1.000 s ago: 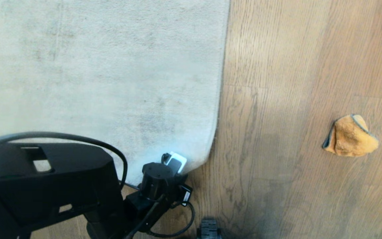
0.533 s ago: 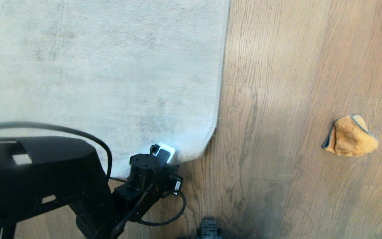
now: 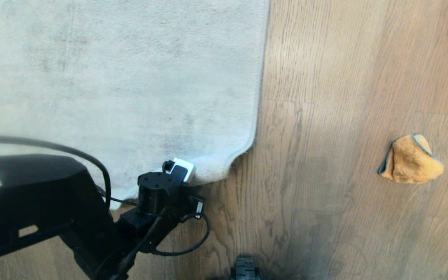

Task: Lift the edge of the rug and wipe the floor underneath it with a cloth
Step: Lay down the carpet

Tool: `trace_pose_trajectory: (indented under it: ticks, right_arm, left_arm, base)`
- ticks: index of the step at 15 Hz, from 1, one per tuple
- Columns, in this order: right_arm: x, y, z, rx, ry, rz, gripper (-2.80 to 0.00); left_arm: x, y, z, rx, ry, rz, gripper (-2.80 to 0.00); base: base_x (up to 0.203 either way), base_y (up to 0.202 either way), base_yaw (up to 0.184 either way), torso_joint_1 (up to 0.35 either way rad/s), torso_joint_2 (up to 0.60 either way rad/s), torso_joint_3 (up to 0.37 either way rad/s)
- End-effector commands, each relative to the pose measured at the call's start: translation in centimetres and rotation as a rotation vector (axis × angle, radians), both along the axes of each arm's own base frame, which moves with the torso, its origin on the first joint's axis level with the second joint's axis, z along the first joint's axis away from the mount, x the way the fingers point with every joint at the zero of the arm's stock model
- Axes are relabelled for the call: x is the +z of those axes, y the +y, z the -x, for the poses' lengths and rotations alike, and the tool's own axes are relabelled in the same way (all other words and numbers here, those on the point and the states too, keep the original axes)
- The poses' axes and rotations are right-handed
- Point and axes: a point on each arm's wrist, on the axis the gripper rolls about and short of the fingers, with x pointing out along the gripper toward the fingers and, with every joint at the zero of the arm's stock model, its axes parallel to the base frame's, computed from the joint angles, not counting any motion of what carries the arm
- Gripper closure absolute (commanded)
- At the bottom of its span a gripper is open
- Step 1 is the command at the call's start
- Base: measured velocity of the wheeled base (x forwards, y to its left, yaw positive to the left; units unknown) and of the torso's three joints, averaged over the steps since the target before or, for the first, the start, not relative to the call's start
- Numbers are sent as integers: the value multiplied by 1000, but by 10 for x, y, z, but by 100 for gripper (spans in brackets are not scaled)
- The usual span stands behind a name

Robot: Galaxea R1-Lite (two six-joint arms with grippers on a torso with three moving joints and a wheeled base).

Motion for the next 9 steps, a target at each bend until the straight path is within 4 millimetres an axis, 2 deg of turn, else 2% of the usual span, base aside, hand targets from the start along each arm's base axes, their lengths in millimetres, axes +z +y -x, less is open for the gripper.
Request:
trace_pose_trajectory:
  ticks: [1,9]
  right_arm:
    - [0,0,0,0,0,0,0]
    - [0,0,0,0,0,0,0]
  left_arm:
    - [12,4,0,12,-34,25,0]
    - [37,12,0,50,-95,109,0]
  base:
    - [0,0,0,0,0,0]
    - [0,0,0,0,0,0]
